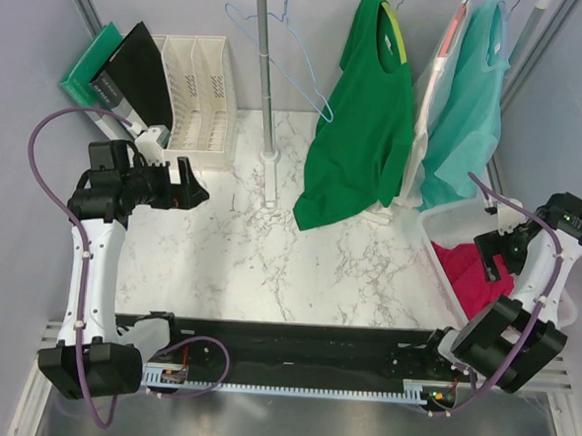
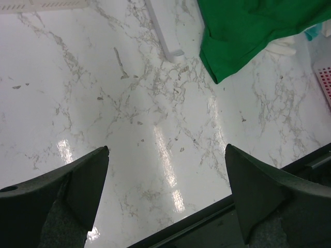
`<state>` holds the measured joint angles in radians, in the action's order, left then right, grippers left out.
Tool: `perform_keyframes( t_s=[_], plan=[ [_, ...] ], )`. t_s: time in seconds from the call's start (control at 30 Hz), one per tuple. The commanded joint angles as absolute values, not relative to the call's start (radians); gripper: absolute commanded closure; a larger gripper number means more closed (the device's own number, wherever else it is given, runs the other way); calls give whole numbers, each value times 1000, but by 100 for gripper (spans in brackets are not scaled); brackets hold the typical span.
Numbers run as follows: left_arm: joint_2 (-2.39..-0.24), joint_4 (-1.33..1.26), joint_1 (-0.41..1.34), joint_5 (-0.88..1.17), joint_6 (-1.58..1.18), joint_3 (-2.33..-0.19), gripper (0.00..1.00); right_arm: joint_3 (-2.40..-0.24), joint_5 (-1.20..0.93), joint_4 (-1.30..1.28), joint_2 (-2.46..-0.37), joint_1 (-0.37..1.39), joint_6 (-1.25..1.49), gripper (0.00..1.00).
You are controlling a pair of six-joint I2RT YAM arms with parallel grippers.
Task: Place the t-shirt on the hanger
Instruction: Pick up the T-shirt and place it in the bin.
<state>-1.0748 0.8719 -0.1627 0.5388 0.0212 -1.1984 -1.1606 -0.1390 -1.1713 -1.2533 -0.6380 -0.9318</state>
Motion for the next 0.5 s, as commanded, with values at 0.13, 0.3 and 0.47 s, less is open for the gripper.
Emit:
perform_keyframes(
  t_s=[0.13,0.3,0.47],
  plan=[
    [-1039,836,-170,655,77,-1246,1,-971,-109,-904,-1376,-640,-893,2],
    [-1029,834,-170,658,81,-1253,1,-890,-117,-822,-1460,-640,-873,2],
    [-1022,819,-169,664,74,-1252,1,-890,-147,-825,-1508,-640,-873,32]
  ],
)
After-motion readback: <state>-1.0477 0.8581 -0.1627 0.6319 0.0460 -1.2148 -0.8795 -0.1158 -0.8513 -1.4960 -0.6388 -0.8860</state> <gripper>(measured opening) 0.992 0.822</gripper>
